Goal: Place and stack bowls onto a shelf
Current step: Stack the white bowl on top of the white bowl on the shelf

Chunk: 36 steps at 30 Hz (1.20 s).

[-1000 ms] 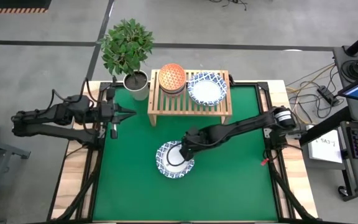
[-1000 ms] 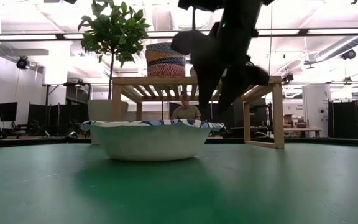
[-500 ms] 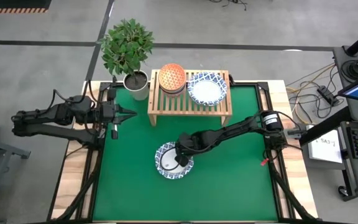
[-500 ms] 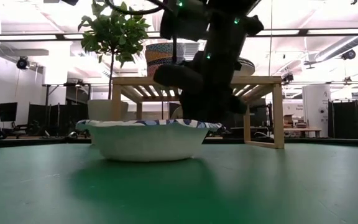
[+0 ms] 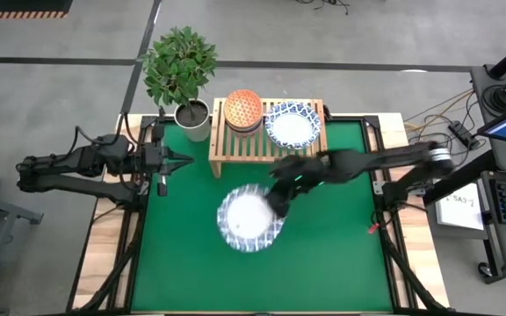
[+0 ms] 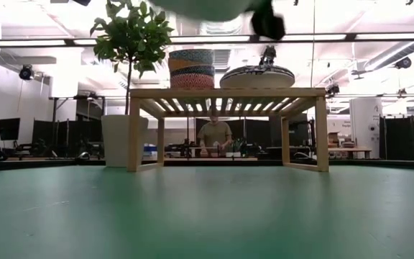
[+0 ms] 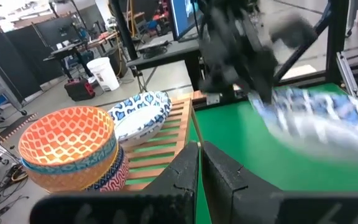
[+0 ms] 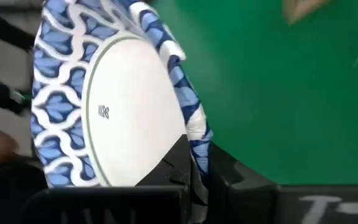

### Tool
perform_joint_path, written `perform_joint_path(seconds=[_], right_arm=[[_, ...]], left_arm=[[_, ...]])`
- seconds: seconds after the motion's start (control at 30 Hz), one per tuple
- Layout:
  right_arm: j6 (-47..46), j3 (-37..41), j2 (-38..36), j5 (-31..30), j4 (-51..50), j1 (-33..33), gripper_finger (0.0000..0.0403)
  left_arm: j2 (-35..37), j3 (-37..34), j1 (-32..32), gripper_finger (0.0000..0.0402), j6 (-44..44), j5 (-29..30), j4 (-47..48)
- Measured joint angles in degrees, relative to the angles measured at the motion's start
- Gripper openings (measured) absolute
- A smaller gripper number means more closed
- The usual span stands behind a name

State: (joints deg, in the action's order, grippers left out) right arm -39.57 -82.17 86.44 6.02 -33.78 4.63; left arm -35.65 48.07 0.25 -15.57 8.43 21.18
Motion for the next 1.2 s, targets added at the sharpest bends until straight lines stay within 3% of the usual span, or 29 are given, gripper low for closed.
perform_joint_path(seconds=[0.17,0.33,0.5,0.63,0.9,1.2], right_arm=[[3.1,0.0,-13.0,-8.7,-4.1,-6.4,0.0008],[6.0,-0.1,-21.6,-11.7,-12.9,-20.0,0.0008],[9.7,-0.1,-23.5,-11.3,-17.7,-34.2,0.0008],[14.1,0.0,-21.5,-8.5,-18.6,-41.2,0.0008],[19.9,0.0,-15.5,-8.5,-17.1,-43.5,0.0019],[24.0,0.0,-12.7,-8.6,-17.1,-45.0,0.0105]], left_arm=[[-0.2,0.0,0.0,0.0001,-0.1,0.0,-2.9],[-0.2,0.0,0.0,0.0001,-0.2,0.0,-5.1],[-0.2,0.0,0.0,0.0001,0.0,0.0,-6.3],[-0.3,0.0,0.0,0.0001,0.7,0.0,-7.3],[-0.2,0.0,0.0,0.0001,1.1,0.1,-8.3],[-0.2,0.0,0.0,0.0001,2.6,0.2,-8.6]])
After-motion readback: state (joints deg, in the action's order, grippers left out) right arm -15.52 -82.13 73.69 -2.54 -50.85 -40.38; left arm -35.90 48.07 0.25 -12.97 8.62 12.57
